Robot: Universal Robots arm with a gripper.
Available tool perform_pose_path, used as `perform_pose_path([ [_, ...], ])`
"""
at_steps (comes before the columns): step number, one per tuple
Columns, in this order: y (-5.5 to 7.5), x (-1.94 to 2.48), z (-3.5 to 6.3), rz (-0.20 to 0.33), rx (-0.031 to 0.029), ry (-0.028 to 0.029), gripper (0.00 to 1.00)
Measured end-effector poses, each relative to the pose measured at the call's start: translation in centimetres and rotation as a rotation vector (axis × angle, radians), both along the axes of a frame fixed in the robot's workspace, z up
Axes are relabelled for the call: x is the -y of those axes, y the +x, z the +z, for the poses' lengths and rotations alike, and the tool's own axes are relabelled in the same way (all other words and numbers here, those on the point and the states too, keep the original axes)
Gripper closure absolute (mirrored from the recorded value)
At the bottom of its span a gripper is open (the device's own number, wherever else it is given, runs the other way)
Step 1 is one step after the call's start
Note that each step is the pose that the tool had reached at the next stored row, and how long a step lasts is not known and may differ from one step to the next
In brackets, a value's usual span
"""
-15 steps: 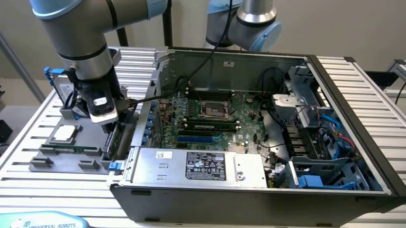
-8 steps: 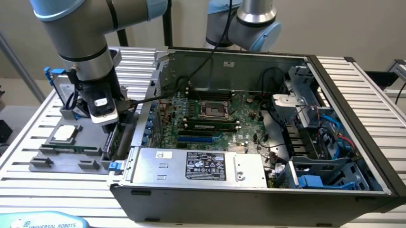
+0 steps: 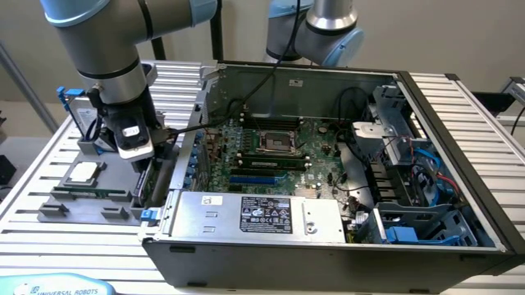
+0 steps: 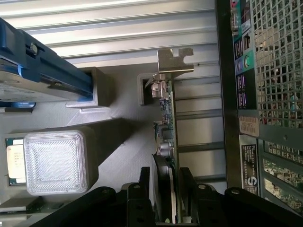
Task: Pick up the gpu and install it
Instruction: 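Pick up the gpu and move the gpu toward the slot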
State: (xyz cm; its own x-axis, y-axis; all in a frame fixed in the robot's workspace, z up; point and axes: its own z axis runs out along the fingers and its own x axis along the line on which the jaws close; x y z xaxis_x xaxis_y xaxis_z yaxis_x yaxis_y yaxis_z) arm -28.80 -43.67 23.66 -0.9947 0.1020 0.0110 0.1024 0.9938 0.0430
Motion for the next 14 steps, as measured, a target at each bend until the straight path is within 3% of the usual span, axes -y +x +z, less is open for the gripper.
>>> perform_pose_path([
  [4, 0.00, -0.06, 0.01, 0.001, -0.0001, -0.0001, 0.63],
  [5, 0.00, -0.06, 0.00, 0.002, -0.0001, -0.0001, 0.71],
  [14, 0.00, -0.07, 0.00, 0.011, -0.0006, -0.0001, 0.73],
])
